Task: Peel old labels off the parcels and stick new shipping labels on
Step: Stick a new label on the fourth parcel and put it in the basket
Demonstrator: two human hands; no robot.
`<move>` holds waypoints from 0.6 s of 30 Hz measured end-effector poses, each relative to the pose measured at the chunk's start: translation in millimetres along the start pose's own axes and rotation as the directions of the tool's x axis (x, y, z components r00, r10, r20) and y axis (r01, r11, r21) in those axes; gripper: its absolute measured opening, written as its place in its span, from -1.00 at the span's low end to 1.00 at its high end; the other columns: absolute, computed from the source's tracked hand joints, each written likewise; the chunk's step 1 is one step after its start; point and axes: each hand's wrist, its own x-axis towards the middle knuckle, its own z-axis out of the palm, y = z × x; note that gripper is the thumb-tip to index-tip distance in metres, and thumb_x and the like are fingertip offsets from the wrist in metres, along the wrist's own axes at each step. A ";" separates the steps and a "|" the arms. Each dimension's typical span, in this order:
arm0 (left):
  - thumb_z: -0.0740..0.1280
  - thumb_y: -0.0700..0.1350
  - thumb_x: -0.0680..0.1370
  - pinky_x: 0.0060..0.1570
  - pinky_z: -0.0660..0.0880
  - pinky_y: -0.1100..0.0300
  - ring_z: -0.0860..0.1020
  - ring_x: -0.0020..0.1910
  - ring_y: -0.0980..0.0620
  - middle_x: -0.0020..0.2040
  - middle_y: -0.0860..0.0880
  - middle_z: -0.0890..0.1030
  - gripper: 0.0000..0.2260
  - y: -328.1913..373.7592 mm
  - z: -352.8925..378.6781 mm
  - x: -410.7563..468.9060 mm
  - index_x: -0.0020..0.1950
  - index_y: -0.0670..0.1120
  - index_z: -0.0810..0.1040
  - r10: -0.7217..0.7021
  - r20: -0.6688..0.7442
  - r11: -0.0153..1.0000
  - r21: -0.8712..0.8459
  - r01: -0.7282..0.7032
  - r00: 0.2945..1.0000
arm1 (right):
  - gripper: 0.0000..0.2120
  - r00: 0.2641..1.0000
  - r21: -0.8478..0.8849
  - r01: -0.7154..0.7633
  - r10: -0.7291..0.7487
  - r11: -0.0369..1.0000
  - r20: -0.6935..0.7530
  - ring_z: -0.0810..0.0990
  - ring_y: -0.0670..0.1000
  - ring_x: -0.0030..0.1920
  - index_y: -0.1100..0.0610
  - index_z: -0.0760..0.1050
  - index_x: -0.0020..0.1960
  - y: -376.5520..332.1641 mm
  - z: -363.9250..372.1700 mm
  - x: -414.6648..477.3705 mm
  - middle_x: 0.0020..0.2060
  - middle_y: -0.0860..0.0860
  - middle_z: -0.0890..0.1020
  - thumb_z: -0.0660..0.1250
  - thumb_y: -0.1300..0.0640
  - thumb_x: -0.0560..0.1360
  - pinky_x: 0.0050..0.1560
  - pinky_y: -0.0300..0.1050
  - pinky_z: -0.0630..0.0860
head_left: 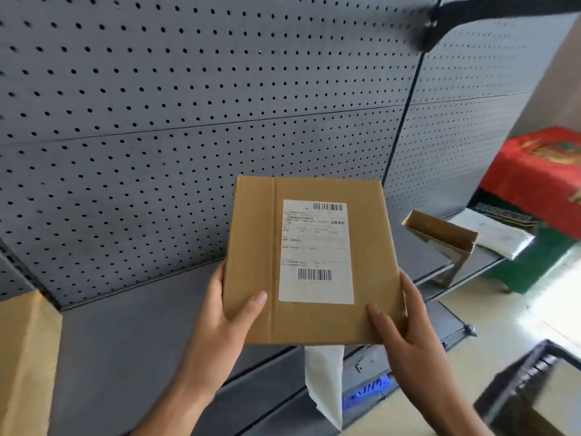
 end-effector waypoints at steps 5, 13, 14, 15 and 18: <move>0.39 -0.05 0.56 0.15 0.50 0.19 0.60 0.20 0.23 0.20 0.24 0.65 -0.51 3.6 67.9 7.0 0.46 0.20 0.36 -0.004 0.134 1.000 0.007 0.003 0.991 | -0.39 0.996 -0.005 -0.023 0.022 1.000 -0.083 0.52 -0.23 0.12 -0.37 0.07 0.47 21.4 -62.7 -3.2 0.17 -0.39 0.40 0.31 -0.09 0.55 0.15 -0.14 0.48; 0.41 0.06 0.51 0.14 0.52 0.17 0.61 0.17 0.23 0.18 0.24 0.65 -0.49 -1.2 177.4 9.8 0.43 0.27 0.37 -0.020 0.285 0.999 0.039 0.009 0.958 | -0.34 0.975 -0.006 -0.071 0.068 0.997 -0.210 0.51 -0.15 0.26 -0.36 0.07 0.49 58.6 -161.1 -6.9 0.32 -0.25 0.44 0.30 -0.22 0.49 0.33 0.01 0.47; 0.41 0.06 0.51 0.13 0.53 0.17 0.61 0.17 0.23 0.18 0.24 0.65 -0.50 -1.9 190.2 9.7 0.43 0.27 0.38 -0.025 0.303 0.999 0.042 0.013 0.953 | -0.30 0.971 -0.010 -0.072 0.068 0.997 -0.229 0.51 -0.18 0.26 -0.35 0.06 0.50 62.8 -172.1 -8.2 0.31 -0.27 0.45 0.29 -0.27 0.45 0.34 0.03 0.47; 0.40 0.05 0.52 0.13 0.53 0.18 0.61 0.16 0.23 0.18 0.24 0.65 -0.51 -3.3 203.3 9.5 0.43 0.26 0.38 -0.025 0.323 0.999 0.039 0.013 0.946 | -0.27 0.966 -0.021 -0.069 0.061 0.997 -0.251 0.50 -0.20 0.25 -0.33 0.06 0.52 68.0 -182.9 -9.0 0.30 -0.29 0.45 0.28 -0.29 0.42 0.34 0.03 0.47; 0.39 0.01 0.56 0.02 0.57 0.27 0.62 0.14 0.24 0.15 0.25 0.65 -0.55 -8.6 239.5 6.7 0.42 0.24 0.40 -0.037 0.388 0.999 0.037 0.024 0.921 | -0.30 0.942 -0.026 -0.101 0.088 0.995 -0.323 0.49 -0.21 0.23 -0.28 0.06 0.54 81.7 -211.4 -13.7 0.27 -0.32 0.44 0.28 -0.23 0.48 0.33 0.03 0.48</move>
